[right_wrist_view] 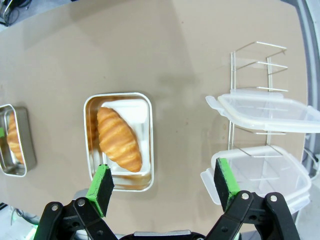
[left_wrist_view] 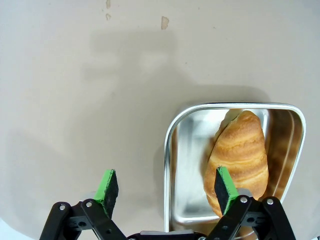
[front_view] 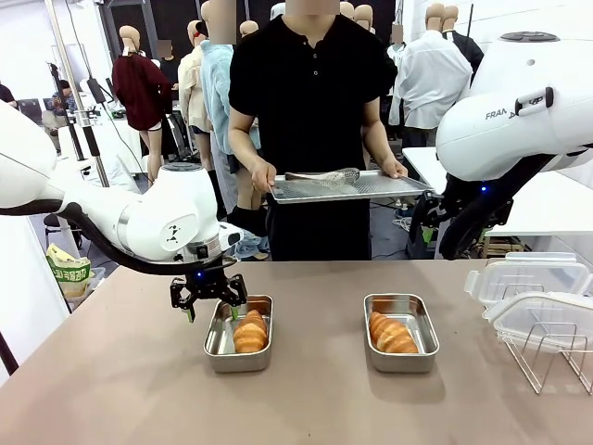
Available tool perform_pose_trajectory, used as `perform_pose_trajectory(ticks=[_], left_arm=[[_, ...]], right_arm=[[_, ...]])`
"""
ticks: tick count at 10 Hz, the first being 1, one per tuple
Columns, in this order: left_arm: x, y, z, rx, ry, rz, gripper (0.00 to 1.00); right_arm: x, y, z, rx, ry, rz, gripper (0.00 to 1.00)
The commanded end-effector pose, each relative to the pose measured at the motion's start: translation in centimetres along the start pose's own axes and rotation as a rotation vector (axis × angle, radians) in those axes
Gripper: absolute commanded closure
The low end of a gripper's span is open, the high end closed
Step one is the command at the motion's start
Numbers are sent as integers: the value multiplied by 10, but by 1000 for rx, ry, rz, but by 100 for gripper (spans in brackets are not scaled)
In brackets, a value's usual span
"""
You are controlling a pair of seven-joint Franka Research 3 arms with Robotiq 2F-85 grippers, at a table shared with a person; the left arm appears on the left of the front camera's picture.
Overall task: Place the bread in airtight containers.
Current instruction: Pick up one Airtight Container lid and hand it to the human.
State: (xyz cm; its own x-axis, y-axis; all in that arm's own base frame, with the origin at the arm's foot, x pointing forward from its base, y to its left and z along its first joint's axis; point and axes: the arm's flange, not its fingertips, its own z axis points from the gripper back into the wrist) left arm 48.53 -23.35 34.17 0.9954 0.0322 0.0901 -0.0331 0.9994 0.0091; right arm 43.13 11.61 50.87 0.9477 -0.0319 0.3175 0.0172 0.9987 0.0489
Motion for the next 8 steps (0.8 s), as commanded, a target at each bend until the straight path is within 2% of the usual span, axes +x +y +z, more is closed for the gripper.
perform_pose_trajectory(ticks=[1,8], left_arm=[[0,0,1,-3,-5,0,0],[0,0,1,-3,-5,0,0]], right_arm=[[0,0,0,-9,2,6,0],[0,0,0,-9,2,6,0]])
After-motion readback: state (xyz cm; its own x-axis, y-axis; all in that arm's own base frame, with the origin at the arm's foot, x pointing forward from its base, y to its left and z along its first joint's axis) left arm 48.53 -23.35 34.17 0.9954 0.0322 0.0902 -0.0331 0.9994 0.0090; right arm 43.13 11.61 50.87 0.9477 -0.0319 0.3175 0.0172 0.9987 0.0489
